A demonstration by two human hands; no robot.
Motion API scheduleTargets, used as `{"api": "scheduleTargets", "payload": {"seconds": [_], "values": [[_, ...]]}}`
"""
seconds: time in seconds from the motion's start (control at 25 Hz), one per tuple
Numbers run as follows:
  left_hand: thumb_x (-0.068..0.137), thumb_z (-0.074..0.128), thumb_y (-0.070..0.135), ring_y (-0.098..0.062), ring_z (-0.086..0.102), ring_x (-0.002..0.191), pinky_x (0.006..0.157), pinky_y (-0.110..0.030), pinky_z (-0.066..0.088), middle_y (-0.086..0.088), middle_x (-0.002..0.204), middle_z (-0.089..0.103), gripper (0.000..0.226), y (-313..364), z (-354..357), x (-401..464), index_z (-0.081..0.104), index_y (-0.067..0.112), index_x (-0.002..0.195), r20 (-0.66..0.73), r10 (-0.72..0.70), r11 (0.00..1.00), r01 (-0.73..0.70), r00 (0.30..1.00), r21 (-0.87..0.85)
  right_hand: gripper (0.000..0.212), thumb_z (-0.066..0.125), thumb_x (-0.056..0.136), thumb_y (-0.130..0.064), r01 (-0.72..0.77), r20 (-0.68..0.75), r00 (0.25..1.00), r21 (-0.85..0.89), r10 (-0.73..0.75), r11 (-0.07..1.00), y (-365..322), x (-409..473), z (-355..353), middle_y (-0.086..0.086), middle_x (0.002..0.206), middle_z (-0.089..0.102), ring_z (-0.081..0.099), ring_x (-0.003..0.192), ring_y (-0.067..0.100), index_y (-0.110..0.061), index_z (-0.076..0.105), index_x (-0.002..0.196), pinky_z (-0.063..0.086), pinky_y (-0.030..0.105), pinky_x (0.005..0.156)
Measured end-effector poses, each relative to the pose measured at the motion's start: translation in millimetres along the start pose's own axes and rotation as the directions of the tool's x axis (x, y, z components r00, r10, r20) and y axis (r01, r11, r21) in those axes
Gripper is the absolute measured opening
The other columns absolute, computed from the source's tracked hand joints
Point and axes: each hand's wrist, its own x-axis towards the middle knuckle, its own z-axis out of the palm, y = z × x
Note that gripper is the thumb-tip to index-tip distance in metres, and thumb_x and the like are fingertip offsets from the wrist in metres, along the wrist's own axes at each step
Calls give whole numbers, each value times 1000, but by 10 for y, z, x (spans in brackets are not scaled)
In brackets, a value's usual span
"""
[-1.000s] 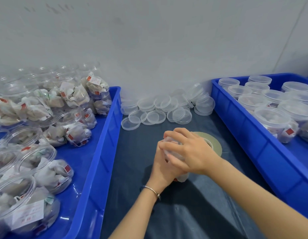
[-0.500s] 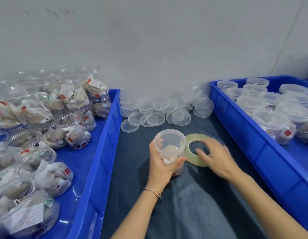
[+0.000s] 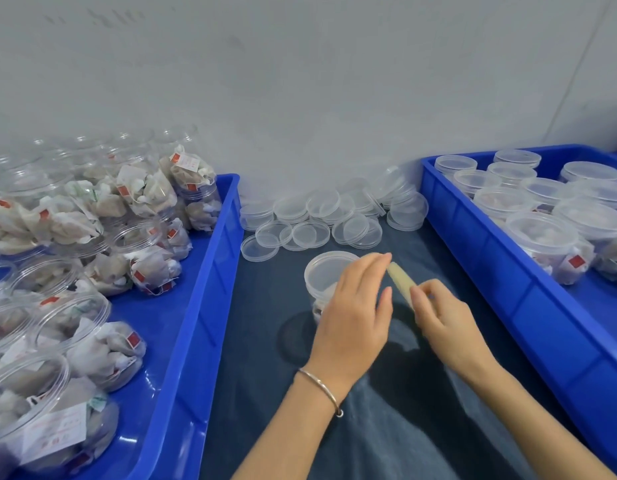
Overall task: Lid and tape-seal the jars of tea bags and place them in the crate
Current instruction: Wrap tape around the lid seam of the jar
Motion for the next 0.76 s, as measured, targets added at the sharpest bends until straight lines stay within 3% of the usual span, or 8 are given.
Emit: {"api": "scheduleTargets", "payload": {"seconds": [0.08, 0.16, 0.28, 0.4, 0.56, 0.68, 0.76], "values": [[101, 43, 20, -12, 31, 137, 109, -4, 13, -7, 147, 38, 47, 80, 4, 44, 35, 5, 144, 154, -76, 997, 74, 985, 17, 31, 40, 93, -41, 35, -47, 998, 140, -28, 990, -162, -75, -26, -2, 54, 46, 39, 49, 8, -19, 48, 74, 35, 25, 50], [101, 41, 23, -9, 28, 139, 105, 0, 11, -2, 151, 34, 48, 87, -1, 59, 33, 7, 146, 190, -75, 996, 82, 979, -29, 29, 40, 91, -41, 86, -59, 995, 146, -78, 985, -267, -143, -22, -2, 52, 43, 35, 46, 6, -18, 49, 77, 31, 20, 46], [99, 48, 18, -9, 40, 133, 109, -10, 26, -3, 143, 46, 41, 114, -89, 62, 46, 5, 138, 110, -74, 994, 83, 991, -71, 25, 42, 91, -40, 123, -78, 990, 60, -118, 991, -321, -185, 16, -9, 46, 45, 38, 43, 8, -17, 48, 83, 29, 18, 46], [95, 54, 10, -14, 55, 119, 102, -24, 42, -7, 129, 59, 32, 119, -103, 8, 59, 2, 125, -6, -3, 1000, 2, 1000, -20, 29, 39, 89, -44, 97, -95, 991, -2, -97, 995, -357, -200, 56, -14, 46, 47, 43, 45, 8, -16, 48, 87, 27, 24, 50], [84, 67, 4, -5, 59, 91, 85, -11, 45, -6, 96, 68, 14, 98, -93, 0, 73, 1, 95, -205, -31, 995, 10, 978, -102, 49, 25, 79, -62, 102, -87, 990, -65, -108, 993, -395, -244, 71, -19, 51, 50, 46, 51, 7, -18, 44, 85, 24, 27, 51], [81, 70, 3, -6, 56, 80, 74, -10, 44, -3, 83, 65, 2, 124, -146, 55, 72, 3, 82, -180, -113, 984, 85, 977, -154, 45, 23, 81, -60, 123, -70, 989, -130, -133, 984, -393, -257, 50, -24, 57, 53, 48, 54, 5, -20, 43, 85, 23, 27, 50], [86, 65, 6, -11, 53, 75, 64, -19, 44, -4, 82, 62, 7, 152, -163, 81, 66, 2, 80, -112, -55, 998, 53, 992, -20, 41, 26, 84, -56, 126, -71, 988, -140, -136, 982, -383, -258, 40, -20, 53, 51, 47, 50, 8, -19, 44, 84, 22, 27, 50]]}}
